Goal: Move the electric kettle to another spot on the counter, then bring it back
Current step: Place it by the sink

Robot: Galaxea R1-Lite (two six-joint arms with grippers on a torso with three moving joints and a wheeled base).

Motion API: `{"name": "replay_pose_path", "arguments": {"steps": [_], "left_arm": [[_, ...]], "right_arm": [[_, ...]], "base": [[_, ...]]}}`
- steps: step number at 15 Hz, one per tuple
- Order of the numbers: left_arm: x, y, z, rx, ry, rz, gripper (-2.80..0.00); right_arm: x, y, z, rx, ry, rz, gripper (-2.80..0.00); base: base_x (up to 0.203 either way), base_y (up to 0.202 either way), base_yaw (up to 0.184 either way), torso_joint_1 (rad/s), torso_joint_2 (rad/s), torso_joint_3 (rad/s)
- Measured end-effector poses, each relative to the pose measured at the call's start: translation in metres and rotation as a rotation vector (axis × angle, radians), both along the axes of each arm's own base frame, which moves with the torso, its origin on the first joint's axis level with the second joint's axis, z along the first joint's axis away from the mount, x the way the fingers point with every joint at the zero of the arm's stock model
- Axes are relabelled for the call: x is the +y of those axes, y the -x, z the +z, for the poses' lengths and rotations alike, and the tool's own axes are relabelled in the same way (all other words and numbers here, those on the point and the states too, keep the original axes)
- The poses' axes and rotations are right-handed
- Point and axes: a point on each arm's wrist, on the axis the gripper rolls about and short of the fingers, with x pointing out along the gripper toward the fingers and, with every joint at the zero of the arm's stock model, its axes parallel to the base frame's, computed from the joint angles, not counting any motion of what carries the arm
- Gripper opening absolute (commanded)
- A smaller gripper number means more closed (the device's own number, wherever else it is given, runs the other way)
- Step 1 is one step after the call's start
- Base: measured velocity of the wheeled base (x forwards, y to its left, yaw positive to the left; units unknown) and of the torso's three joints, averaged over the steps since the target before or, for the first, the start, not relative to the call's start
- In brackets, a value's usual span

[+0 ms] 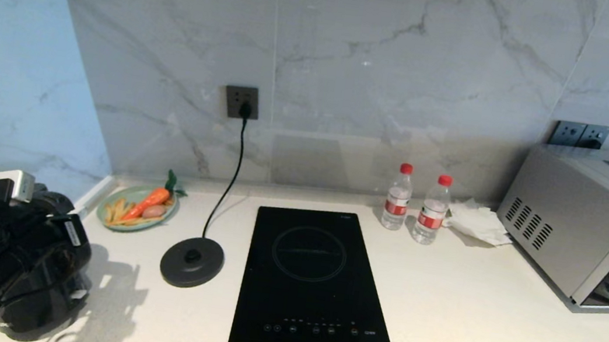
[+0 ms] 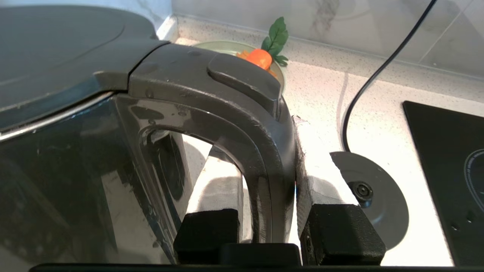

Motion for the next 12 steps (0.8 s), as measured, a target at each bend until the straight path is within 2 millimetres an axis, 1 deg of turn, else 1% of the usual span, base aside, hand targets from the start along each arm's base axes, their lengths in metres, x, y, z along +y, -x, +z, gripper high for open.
{"name": "replay_pose_path", "arguments": {"steps": [3,6,10,12], "left_arm": [[0.007,0.012,-0.006,0.043,0.028,0.013,-2.80],[0.020,0.027,-0.013,0.082,0.071,0.011,-2.80],[0.036,0.040,-0.016,0.092,0.111,0.023,-2.80],[0.039,0.042,-0.016,0.091,0.114,0.030,-2.80]], "right_arm": [[0.000,0.000,0.000,0.000,0.000,0.000,-2.80],[0.000,0.000,0.000,0.000,0.000,0.000,-2.80],[0.000,0.000,0.000,0.000,0.000,0.000,-2.80],[0.000,0.000,0.000,0.000,0.000,-0.001,-2.80]], "base": [[0.000,0.000,0.000,0.000,0.00,0.000],[0.000,0.000,0.000,0.000,0.00,0.000],[0.000,0.000,0.000,0.000,0.00,0.000],[0.000,0.000,0.000,0.000,0.00,0.000]]}}
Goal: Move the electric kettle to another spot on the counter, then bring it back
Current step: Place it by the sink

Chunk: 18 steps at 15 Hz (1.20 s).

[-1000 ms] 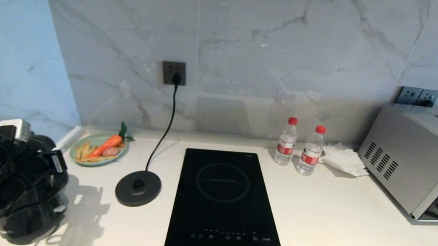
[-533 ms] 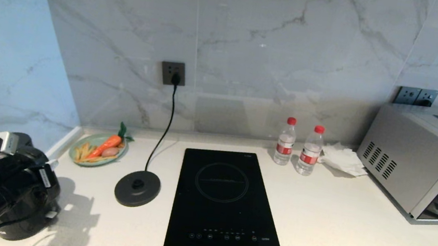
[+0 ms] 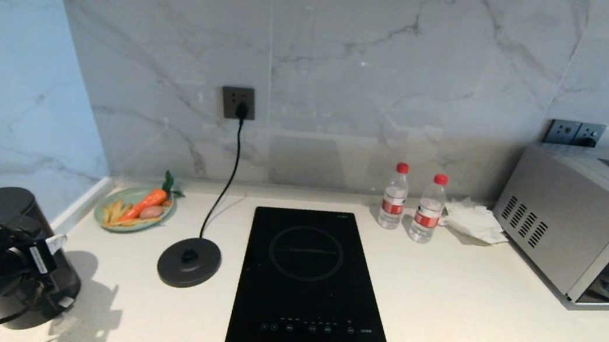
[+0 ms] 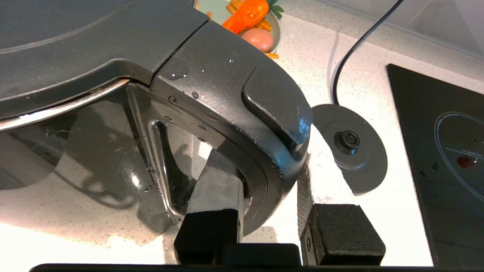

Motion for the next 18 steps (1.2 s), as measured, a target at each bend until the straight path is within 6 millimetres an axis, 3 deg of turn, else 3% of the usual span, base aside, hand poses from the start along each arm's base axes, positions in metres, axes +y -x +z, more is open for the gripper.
{"name": "replay_pose_path", "arguments": {"steps": [8,18], "left_arm": [[0.006,-0.006,0.019,-0.094,-0.037,-0.019,-2.80],[0.034,0.023,-0.001,0.002,-0.025,0.032,-2.80]], "right_arm": [[0.000,0.000,0.000,0.000,0.000,0.000,-2.80],[0.000,0.000,0.000,0.001,0.000,0.000,-2.80]], "base": [[0.000,0.000,0.000,0.000,0.00,0.000],[0.000,0.000,0.000,0.000,0.00,0.000]]}}
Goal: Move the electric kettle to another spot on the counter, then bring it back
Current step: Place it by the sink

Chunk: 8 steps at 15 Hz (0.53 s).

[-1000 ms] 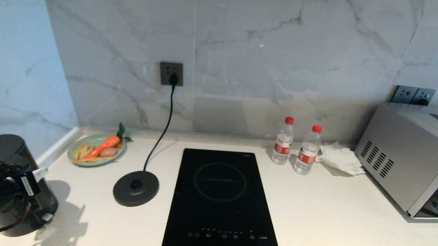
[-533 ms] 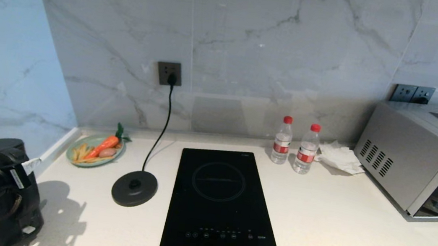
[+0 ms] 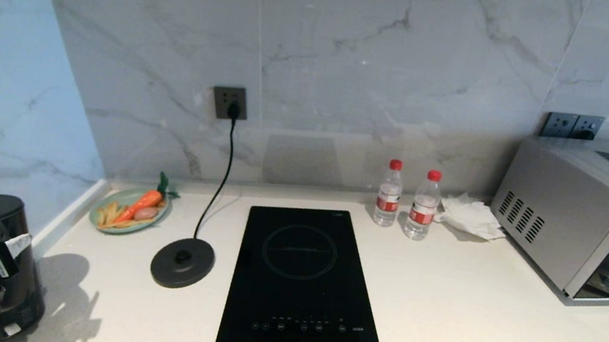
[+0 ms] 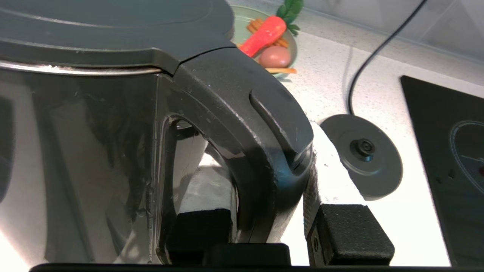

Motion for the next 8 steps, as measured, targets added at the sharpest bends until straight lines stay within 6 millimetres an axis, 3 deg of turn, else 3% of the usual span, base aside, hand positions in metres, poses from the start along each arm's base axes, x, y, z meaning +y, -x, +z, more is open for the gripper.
{"name": "replay_pose_path", "arguments": {"steps": [8], "left_arm": [[-0.003,-0.020,-0.023,0.077,-0.020,-0.081,-2.80]], "right_arm": [[0.000,0.000,0.000,0.000,0.000,0.000,-2.80]], "base": [[0.000,0.000,0.000,0.000,0.00,0.000]]}}
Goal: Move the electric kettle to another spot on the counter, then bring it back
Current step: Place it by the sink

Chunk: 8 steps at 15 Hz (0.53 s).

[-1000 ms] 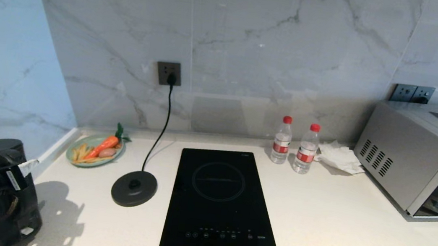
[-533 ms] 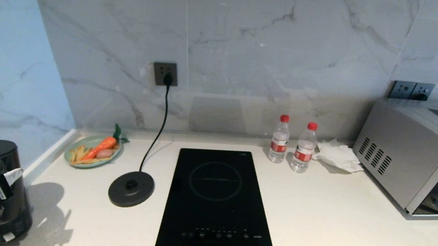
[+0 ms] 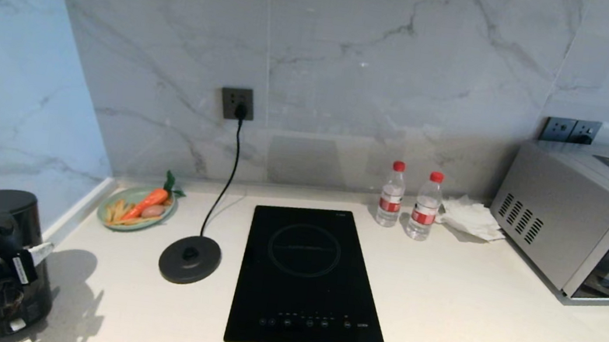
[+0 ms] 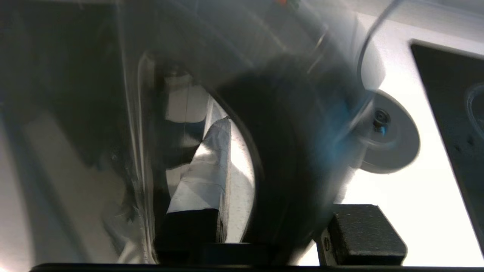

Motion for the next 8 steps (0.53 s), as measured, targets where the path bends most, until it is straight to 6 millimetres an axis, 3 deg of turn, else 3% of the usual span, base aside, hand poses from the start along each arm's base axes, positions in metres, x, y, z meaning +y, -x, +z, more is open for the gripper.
{"name": "replay_pose_path", "arguments": {"steps": [4,8], "left_arm": [[-0.009,0.001,-0.005,0.030,0.021,-0.025,-2.80],[-0.041,0.001,-0.004,0.048,0.080,-0.173,-2.80]], "right_arm": [[0.000,0.000,0.000,0.000,0.000,0.000,-2.80],[0.000,0.000,0.000,-0.001,0.000,0.000,-2.80]], "base": [[0.000,0.000,0.000,0.000,0.00,0.000],[0.000,0.000,0.000,0.000,0.00,0.000]]}}
